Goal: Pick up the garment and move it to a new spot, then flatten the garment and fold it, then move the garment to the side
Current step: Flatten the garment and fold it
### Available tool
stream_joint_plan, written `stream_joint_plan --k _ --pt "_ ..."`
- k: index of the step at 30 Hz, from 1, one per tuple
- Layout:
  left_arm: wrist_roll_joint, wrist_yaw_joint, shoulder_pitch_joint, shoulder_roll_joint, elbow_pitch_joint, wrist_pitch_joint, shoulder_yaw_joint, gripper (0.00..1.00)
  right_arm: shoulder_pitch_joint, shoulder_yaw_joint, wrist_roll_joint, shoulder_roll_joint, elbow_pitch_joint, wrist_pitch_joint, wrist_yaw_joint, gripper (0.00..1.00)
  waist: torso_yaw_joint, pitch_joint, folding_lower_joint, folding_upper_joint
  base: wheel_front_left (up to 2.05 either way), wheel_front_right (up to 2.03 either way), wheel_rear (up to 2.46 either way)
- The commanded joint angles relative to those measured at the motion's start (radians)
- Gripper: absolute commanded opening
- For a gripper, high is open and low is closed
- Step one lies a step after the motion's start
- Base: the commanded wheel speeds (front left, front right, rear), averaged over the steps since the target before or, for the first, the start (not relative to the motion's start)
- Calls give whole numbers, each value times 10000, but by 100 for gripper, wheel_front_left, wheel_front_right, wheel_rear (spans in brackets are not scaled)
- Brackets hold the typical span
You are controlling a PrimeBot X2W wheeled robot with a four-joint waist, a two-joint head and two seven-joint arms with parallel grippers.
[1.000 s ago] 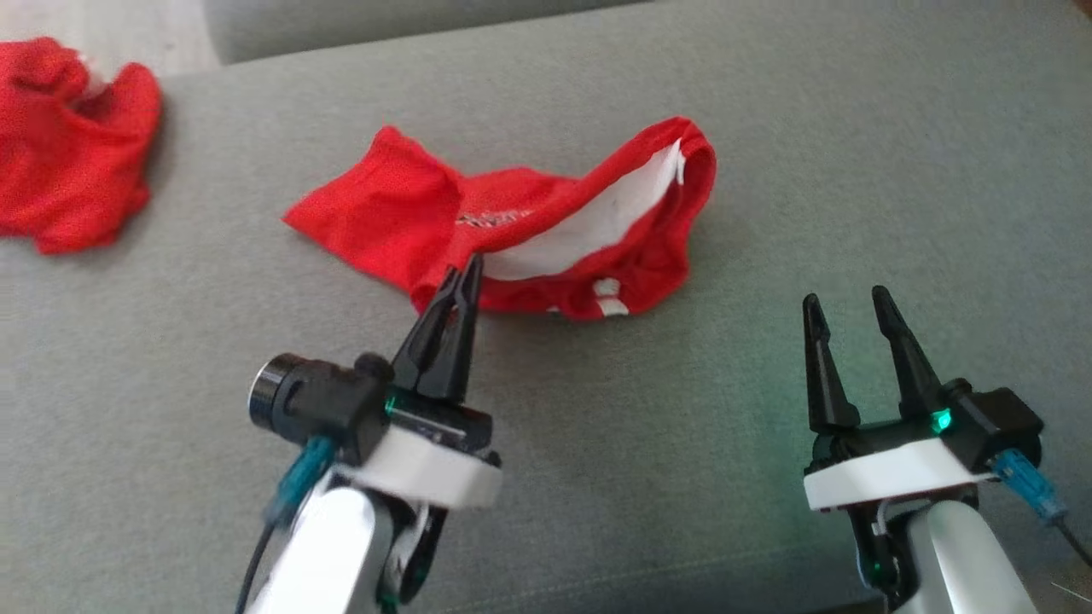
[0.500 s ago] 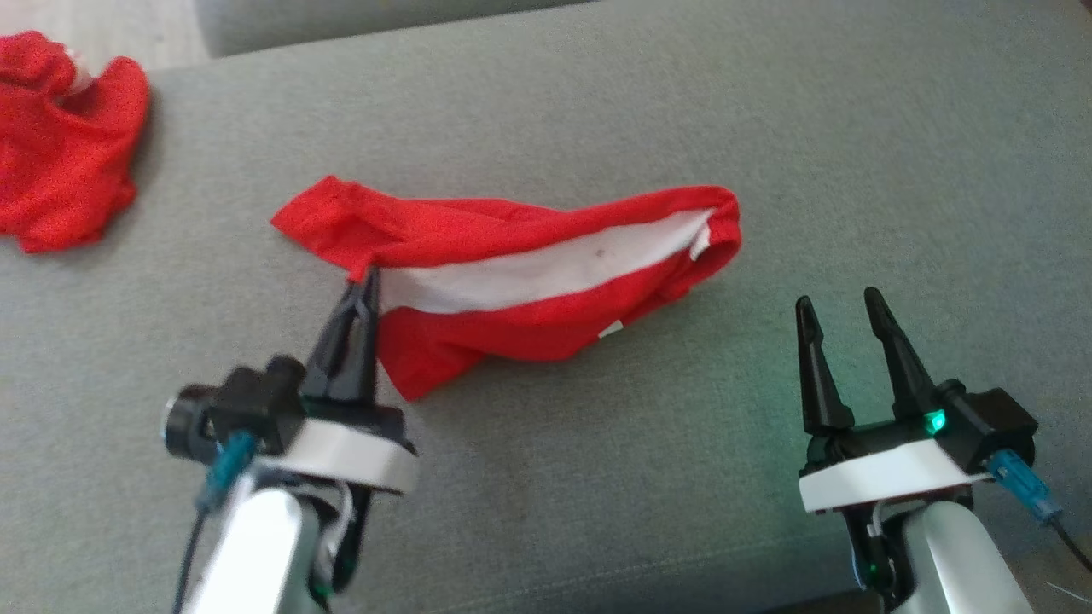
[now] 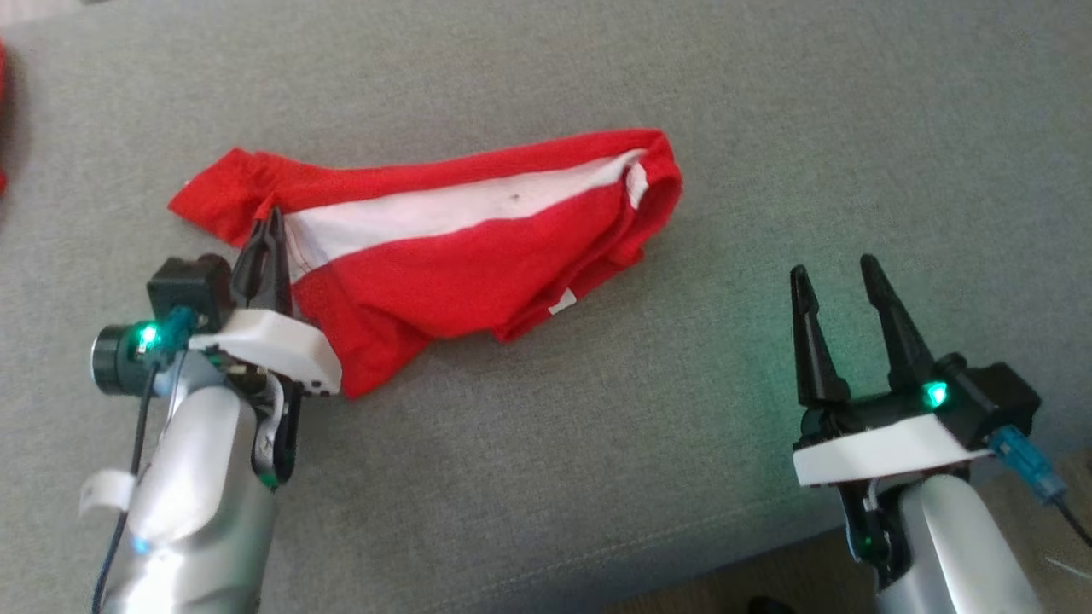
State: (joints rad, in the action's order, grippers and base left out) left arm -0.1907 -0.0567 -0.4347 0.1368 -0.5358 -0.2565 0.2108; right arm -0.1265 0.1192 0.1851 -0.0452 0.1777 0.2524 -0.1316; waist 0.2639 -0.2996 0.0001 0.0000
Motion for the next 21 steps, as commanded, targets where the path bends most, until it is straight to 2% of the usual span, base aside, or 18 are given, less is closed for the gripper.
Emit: stream_joint_plan --k 1,3,4,5,6,8,9,10,11,21 --pt "-97 -104 -545 224 -1 -45 -390 0 -263 198 98 -50 -342 93 9 100 68 -138 -1 0 0 0 0" --pt "-101 -109 -634 207 -132 -47 -408 4 -272 188 102 -50 -348 93 9 100 64 -166 -1 0 0 0 0" --pt "-101 -122 -711 186 -214 -48 -435 12 -281 176 104 -50 -355 93 9 100 54 -190 -1 0 0 0 0" --pt "-77 -166 -825 139 -283 -49 -490 31 -308 161 108 -50 -353 93 9 100 24 -223 -1 0 0 0 0" --pt "-57 -183 -868 124 -298 -50 -522 38 -329 168 107 -50 -346 93 9 100 7 -235 -1 0 0 0 0" --pt "-3 -223 -929 89 -310 -50 -585 45 -389 205 94 -50 -332 93 9 100 -35 -249 -1 0 0 0 0" --pt "32 -238 -952 73 -307 -51 -610 56 -426 227 85 -50 -327 93 9 100 -58 -251 -1 0 0 0 0" --pt "69 -247 -969 58 -296 -51 -633 80 -459 248 77 -50 -324 93 9 100 -83 -249 -1 0 0 0 0" --pt "105 -245 -981 38 -254 -51 -654 100 -490 256 65 -50 -327 93 9 100 -119 -240 -1 0 0 0 0" --pt "181 1 -9 -416 1309 -52 -932 100 -469 49 -140 -50 -216 93 9 100 -772 285 -1 0 0 0 0"
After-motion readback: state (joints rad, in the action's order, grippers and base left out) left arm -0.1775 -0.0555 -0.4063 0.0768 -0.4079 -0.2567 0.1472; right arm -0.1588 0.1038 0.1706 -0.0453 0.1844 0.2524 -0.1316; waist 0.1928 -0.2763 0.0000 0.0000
